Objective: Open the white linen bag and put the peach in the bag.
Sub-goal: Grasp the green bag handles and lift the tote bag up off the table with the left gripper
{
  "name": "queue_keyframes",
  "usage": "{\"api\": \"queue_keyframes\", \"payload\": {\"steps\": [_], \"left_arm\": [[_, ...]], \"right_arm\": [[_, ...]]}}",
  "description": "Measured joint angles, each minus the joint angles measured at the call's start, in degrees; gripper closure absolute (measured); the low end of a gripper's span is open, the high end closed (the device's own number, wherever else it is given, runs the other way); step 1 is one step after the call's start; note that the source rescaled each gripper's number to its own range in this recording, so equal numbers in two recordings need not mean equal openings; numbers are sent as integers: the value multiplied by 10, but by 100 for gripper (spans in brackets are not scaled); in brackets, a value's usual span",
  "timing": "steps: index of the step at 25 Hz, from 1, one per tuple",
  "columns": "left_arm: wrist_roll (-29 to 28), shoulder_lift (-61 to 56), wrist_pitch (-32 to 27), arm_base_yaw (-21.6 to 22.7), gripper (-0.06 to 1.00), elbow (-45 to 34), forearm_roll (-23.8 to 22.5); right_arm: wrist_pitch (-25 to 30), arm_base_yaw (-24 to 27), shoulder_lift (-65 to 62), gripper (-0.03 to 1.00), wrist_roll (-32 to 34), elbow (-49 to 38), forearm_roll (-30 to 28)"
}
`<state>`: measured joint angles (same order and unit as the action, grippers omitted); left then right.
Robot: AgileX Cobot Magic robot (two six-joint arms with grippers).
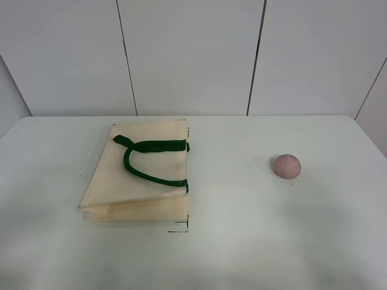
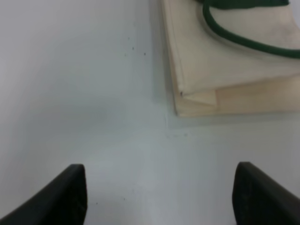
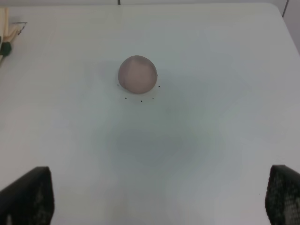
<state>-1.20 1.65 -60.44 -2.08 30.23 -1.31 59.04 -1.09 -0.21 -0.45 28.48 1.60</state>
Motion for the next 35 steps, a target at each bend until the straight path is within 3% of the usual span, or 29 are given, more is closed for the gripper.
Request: {"api": "queue_keyframes", "payload": {"steps": [4, 10, 22, 29, 35], "left_arm": [[0, 121, -10, 0, -3, 54, 0], [-1, 405, 20, 0, -3, 161, 0], [-14, 927, 54, -1, -3, 478, 5], [-82, 1102, 49, -69, -3, 617, 26], [-117, 1194, 57, -127, -3, 680, 27]], "right_arm": [[0, 0, 0, -3, 0, 0, 0], [0, 0, 0, -3, 0, 0, 0], [0, 0, 0, -3, 0, 0, 0], [0, 0, 0, -3, 0, 0, 0], [0, 0, 0, -3, 0, 0, 0]]}}
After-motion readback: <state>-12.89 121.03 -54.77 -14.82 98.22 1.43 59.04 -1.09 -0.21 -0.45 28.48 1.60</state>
